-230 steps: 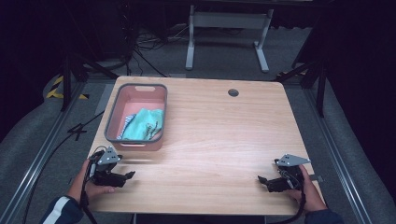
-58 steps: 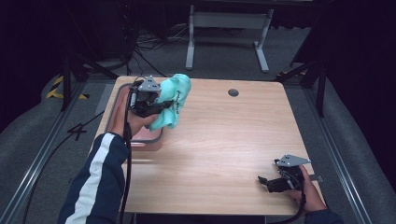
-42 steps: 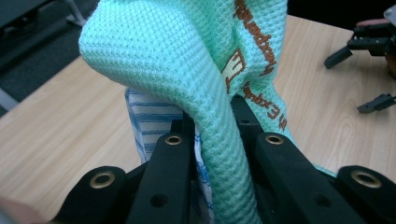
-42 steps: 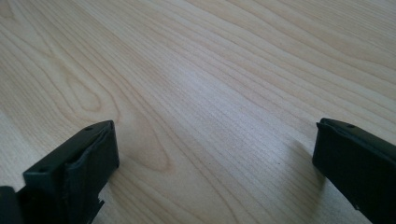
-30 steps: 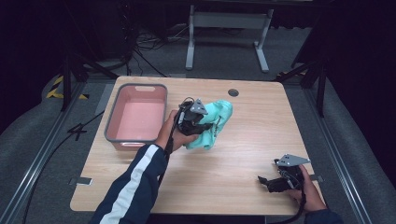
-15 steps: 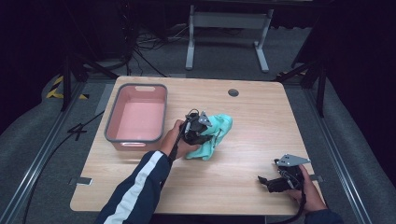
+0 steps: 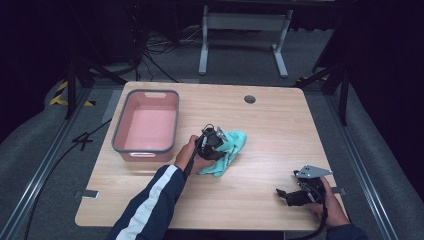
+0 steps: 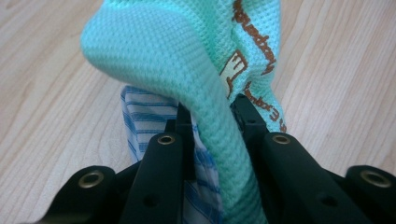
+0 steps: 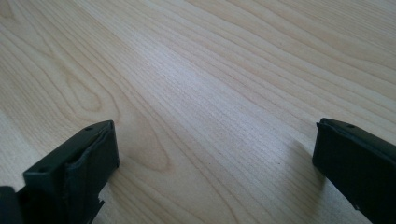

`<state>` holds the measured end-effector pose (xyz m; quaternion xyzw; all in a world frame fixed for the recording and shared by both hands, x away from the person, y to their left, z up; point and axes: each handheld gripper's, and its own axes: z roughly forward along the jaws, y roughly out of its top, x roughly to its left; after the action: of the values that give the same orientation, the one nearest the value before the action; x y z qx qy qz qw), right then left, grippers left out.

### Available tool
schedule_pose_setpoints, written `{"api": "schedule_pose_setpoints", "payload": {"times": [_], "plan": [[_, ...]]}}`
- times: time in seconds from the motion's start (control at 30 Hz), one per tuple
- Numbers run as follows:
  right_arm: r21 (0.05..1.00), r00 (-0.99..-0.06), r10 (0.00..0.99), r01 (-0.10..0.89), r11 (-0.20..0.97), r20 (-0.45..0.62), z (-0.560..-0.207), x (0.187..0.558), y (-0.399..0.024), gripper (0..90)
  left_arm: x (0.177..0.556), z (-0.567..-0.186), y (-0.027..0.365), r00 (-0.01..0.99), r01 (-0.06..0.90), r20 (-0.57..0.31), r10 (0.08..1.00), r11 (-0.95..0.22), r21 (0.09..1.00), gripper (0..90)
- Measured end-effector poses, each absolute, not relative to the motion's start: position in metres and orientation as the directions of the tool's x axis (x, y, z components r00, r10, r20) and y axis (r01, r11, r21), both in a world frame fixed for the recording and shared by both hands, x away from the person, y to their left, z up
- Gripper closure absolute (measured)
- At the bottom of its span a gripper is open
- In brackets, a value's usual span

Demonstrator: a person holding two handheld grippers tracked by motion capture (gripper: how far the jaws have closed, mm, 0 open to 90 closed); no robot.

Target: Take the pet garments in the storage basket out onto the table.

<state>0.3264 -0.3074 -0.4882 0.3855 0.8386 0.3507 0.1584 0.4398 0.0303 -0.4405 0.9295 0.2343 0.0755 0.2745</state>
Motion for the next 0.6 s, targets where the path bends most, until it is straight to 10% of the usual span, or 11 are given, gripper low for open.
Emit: {"api": "schedule_pose_setpoints", "payload": {"times": [0.6], "plan": [[0.71,-0.651,0.759,0.537,0.456,0.004,-0.488,0.326,-0.307,0.6,0.415,-0.39,0.053,0.866,0.33,0.086,0.494,-0.69,0.644,46.1]]}}
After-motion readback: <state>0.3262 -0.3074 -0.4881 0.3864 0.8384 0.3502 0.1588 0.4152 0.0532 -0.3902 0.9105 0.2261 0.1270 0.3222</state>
